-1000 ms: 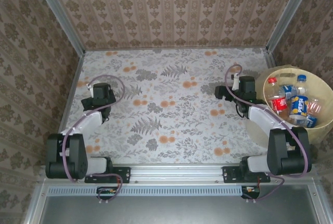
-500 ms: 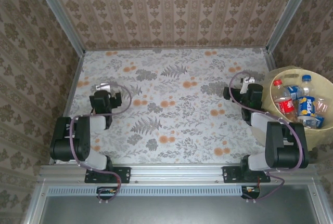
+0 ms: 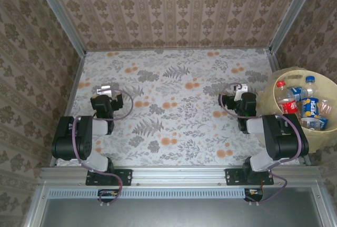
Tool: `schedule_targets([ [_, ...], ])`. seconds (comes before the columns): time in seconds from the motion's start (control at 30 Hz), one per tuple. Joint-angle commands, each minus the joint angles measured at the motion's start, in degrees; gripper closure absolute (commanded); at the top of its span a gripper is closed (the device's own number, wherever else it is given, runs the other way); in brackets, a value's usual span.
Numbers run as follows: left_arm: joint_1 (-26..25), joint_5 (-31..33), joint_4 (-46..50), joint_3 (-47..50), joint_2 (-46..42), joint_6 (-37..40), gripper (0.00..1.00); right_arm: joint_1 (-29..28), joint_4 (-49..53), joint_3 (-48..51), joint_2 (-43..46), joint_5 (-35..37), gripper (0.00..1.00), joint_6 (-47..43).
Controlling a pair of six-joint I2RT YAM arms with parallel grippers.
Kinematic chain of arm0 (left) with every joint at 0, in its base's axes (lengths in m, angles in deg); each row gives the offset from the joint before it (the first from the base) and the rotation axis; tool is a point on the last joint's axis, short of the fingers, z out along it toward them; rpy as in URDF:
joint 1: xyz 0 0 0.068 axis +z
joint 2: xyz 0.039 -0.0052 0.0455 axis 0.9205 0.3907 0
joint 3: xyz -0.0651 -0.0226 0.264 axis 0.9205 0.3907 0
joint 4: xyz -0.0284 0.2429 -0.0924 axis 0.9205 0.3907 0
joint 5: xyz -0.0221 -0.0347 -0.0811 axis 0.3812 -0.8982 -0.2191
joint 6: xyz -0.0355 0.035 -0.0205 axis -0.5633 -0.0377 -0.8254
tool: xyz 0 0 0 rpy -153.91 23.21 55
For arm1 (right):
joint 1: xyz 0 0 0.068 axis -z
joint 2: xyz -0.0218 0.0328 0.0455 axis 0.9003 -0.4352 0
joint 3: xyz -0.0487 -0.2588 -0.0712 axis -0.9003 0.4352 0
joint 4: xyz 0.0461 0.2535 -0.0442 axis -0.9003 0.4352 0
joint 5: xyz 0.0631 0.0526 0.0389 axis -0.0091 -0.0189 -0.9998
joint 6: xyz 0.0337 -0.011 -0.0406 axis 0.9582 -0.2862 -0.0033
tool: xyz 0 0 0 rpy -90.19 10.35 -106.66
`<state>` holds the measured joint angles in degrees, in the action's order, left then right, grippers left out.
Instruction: Put the plastic bottles in the bin
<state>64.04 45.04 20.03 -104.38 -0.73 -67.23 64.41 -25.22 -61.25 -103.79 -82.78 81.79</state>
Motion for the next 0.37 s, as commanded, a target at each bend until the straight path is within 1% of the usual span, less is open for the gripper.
schedule_targets([
  [0.0,0.0,-0.1,-1.5,-1.0,-0.3,1.2,0.00,0.0,-1.8,-1.3,0.3,2.7,0.00,-1.0],
  [0.33,-0.1,-0.4,-1.7,-1.0,-0.2,1.2,0.00,0.0,-2.2,-1.2,0.2,2.7,0.00,-1.1],
])
